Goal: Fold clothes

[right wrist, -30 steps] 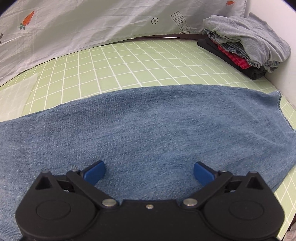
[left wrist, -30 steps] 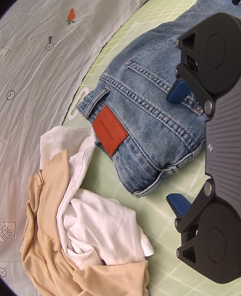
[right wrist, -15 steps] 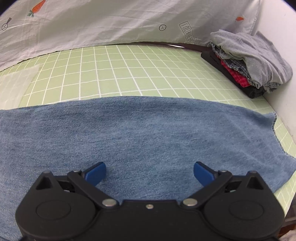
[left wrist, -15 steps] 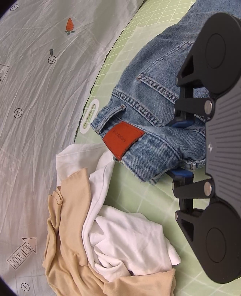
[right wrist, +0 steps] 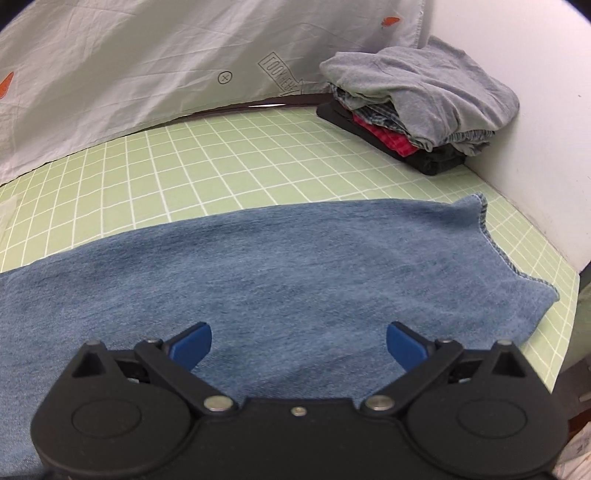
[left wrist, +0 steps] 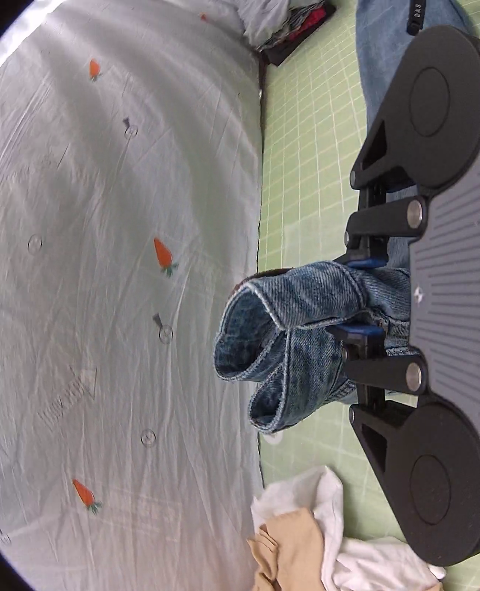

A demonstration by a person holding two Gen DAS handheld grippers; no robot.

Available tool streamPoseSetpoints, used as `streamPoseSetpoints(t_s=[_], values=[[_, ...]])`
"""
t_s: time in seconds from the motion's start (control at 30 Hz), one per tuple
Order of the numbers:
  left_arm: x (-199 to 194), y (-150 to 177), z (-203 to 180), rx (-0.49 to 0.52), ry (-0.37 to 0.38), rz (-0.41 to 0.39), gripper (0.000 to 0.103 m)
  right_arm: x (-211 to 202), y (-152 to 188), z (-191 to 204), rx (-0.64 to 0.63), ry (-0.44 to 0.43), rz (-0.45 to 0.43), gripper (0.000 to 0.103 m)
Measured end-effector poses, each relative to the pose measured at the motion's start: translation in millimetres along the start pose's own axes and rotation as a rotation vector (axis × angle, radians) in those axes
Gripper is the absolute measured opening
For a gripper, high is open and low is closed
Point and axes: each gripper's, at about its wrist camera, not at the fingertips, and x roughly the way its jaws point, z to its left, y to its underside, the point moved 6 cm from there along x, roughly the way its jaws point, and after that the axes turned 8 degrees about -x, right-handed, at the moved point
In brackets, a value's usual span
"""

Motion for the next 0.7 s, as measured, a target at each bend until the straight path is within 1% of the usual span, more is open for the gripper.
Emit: streamPoseSetpoints(t_s=[0.03,0.1,0.13,0.17,0.2,0.27,0.3,0.33,0.37,0.4,0.43,0.47,0.53,0.6,0.67,0.7], values=[[4,6,-16,0.034,0.031,0.021,0.027,1,2,-3,0.008,-0.001,0.004,0.102],[18,31,-50,0.091,0.110,0.108,0.027,3,6,-8,0.019,-0.003,0.013,0.102],[29,46,-61,0.115,0.137,0.161,0.027,4,8,-10,0.025,-0.004,0.017,0.102],[41,63,-68,0.139,0.141,0.215,0.030,4,10,-12,0.028,-0.006,0.020,0.102],[53,80,-73,0.166,0.135,0.273,0.030,4,11,-13,0.029,-0.010,0.022,0.102],[67,107,-78,0.241,0.117,0.339,0.032,4,13,-15,0.030,-0.017,0.024,0.102],[65,110,-82,0.276,0.115,0.325,0.033,3,14,-16,0.030,-0.022,0.025,0.102],[62,108,-84,0.280,0.121,0.321,0.036,2,15,-18,0.030,-0.026,0.025,0.102],[59,106,-86,0.276,0.129,0.323,0.045,2,15,-20,0.031,-0.027,0.026,0.102],[56,100,-86,0.242,0.153,0.324,0.051,2,17,-22,0.034,-0.027,0.029,0.102],[54,94,-86,0.199,0.181,0.325,0.061,2,18,-23,0.036,-0.028,0.033,0.102],[49,87,-86,0.175,0.197,0.308,0.063,4,20,-24,0.038,-0.032,0.039,0.102],[36,73,-86,0.143,0.215,0.257,0.064,6,23,-25,0.041,-0.038,0.051,0.102],[25,56,-79,0.107,0.199,0.184,0.070,8,26,-26,0.044,-0.045,0.062,0.102],[19,42,-62,0.038,0.134,0.120,0.071,10,29,-28,0.047,-0.052,0.074,0.102],[19,38,-51,-0.001,0.087,0.102,0.071,11,31,-28,0.048,-0.055,0.080,0.102]])
